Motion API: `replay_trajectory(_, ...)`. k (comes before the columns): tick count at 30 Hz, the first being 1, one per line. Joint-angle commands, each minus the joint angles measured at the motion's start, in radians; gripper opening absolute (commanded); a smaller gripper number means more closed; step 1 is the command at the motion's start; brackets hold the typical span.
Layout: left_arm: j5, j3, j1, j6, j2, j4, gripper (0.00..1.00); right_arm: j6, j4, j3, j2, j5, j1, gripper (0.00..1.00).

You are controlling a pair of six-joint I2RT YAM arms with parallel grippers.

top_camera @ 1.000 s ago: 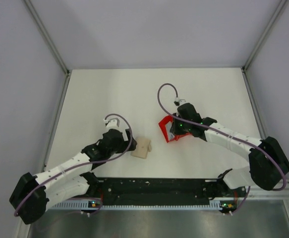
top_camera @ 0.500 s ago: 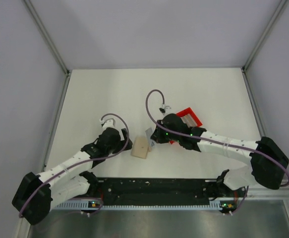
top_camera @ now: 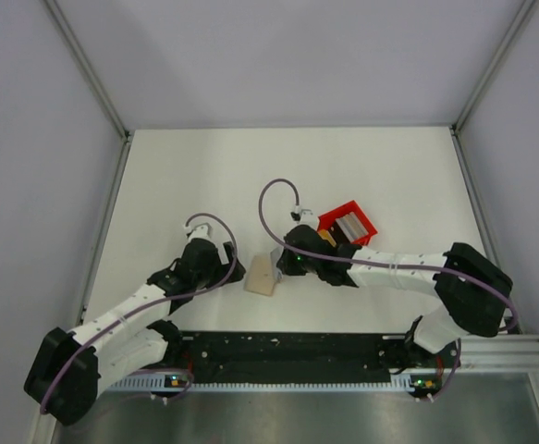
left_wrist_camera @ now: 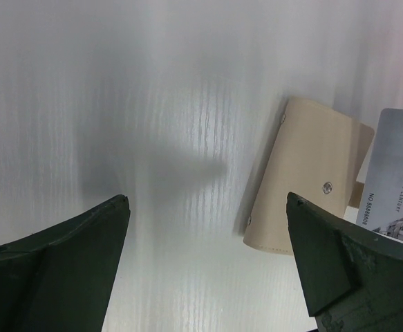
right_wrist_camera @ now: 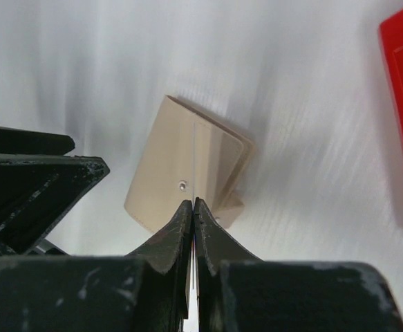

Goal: Put the credit cards into the card holder
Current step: Open the card holder at the center of the board.

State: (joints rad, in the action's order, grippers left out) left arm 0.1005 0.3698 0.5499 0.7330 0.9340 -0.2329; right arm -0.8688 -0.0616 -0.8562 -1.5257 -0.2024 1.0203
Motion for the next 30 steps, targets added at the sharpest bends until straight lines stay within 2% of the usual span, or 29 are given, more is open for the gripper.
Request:
replay_trajectory(1, -0.061, -0.012, -0.004, -0.052, -0.015, 0.055, 0.98, -0.018, 0.019, 0.055, 0.068, -0.037, 0.011, 0.00)
replay_trajectory(6, -0.096, -0.003, -0.002, -0.069, 0.028, 0.078, 0.93, -0.022, 0.009, 0.097, 0.101, -0.045, 0.011, 0.00)
replay_trajectory(10, -0.096, 0.000, -0.002, -0.070, 0.051, 0.090, 0.83, -0.039, 0.023, 0.121, 0.110, -0.045, 0.009, 0.00)
replay_trajectory(12, -0.139, -0.003, -0.002, -0.072, 0.061, 0.099, 0.70, -0.050, 0.032, 0.124, 0.102, -0.035, 0.011, 0.00)
replay_trajectory(15, -0.165, -0.006, -0.001, -0.075, 0.080, 0.121, 0.55, -0.074, 0.049, 0.129, 0.090, -0.028, 0.011, 0.00)
replay_trajectory(16, -0.173, -0.006, 0.001, -0.076, 0.086, 0.129, 0.43, -0.082, 0.054, 0.134, 0.085, -0.023, 0.009, 0.00)
replay_trajectory(19, -0.196, -0.005, 0.002, -0.078, 0.112, 0.142, 0.18, -0.104, 0.054, 0.141, 0.084, -0.022, 0.008, 0.00)
replay_trajectory(21, -0.205, -0.005, 0.005, -0.078, 0.129, 0.153, 0.08, -0.110, 0.094, 0.149, 0.081, -0.009, 0.008, 0.00)
replay_trajectory(24, -0.217, -0.003, 0.007, -0.081, 0.155, 0.167, 0.00, -0.122, 0.100, 0.154, 0.070, 0.001, 0.001, 0.00)
replay_trajectory(30, -0.229, 0.004, 0.010, -0.081, 0.193, 0.184, 0.00, -0.147, 0.114, 0.178, 0.079, 0.004, -0.006, 0.00)
